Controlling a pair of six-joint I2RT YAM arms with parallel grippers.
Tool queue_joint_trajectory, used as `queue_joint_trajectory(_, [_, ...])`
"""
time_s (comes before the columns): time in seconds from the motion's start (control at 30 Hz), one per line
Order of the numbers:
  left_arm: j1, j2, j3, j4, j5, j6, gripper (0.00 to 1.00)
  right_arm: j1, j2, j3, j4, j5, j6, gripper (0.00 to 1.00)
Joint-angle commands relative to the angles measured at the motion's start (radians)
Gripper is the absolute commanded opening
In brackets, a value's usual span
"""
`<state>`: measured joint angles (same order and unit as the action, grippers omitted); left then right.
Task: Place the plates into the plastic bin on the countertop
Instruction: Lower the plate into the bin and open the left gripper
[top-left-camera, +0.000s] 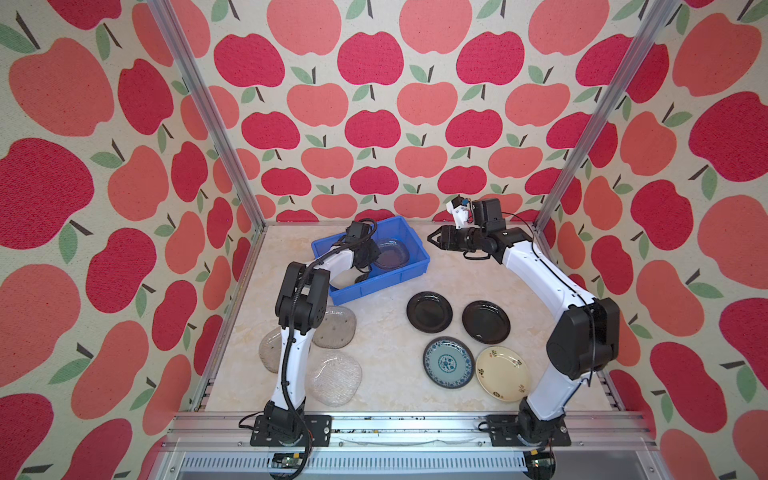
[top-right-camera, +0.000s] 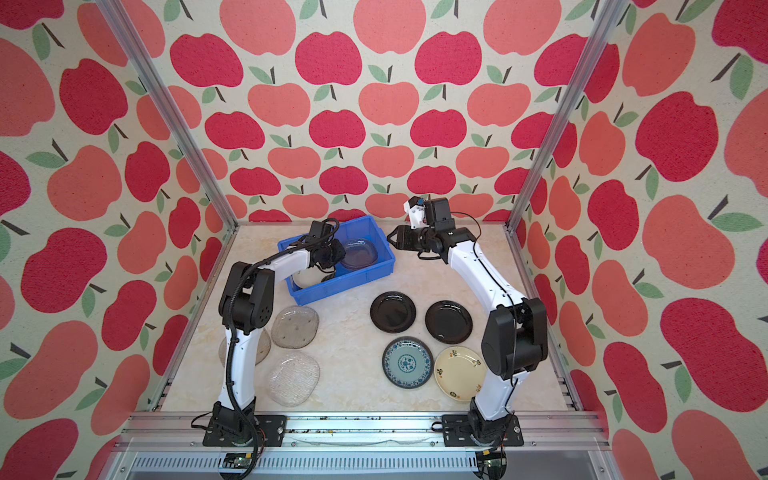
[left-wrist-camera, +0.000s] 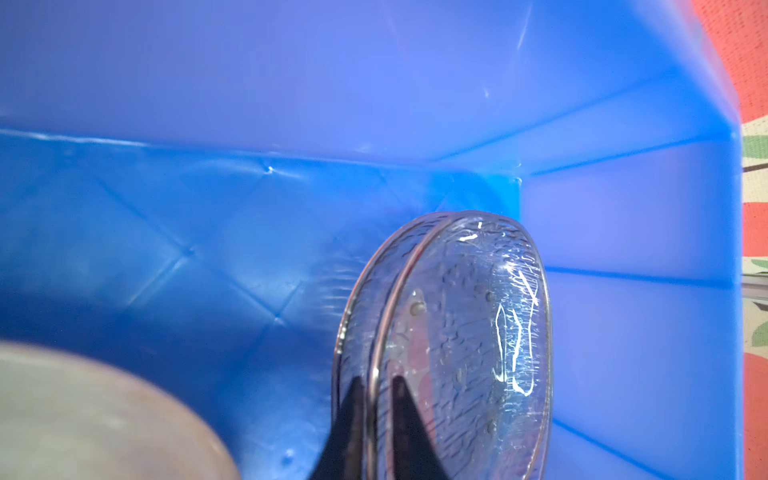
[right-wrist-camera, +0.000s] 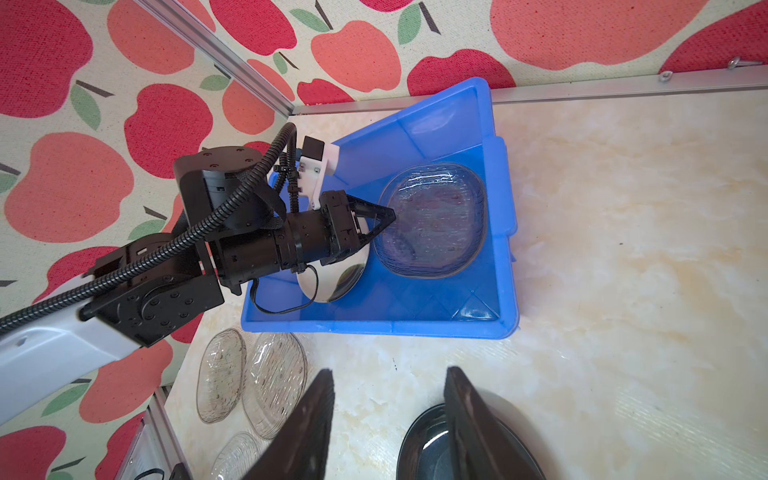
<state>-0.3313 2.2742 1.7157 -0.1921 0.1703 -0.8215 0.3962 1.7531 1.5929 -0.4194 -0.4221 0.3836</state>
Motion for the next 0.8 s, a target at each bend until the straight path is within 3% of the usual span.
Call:
queue_joint_trajectory(0.0, [-0.002, -0.004, 0.032, -0.047, -0.041, 0.023, 0.36, -0.010, 0.019, 0.007, 0.015, -0.040, 0.015, 0.47])
queue_joint_trajectory(0.43, [-0.014, -0.053, 0.132, -0.131, -0.055, 0.154, 0.70, 0.007, 0.002, 0.001, 0.004, -0.025, 0.003, 0.47])
queue_joint_trajectory(0.77, [-0.023, -0.136, 0.019, -0.084, -0.031, 0.149, 0.70, 0.045, 0.008, 0.020, -0.028, -0.038, -0.024, 0.43])
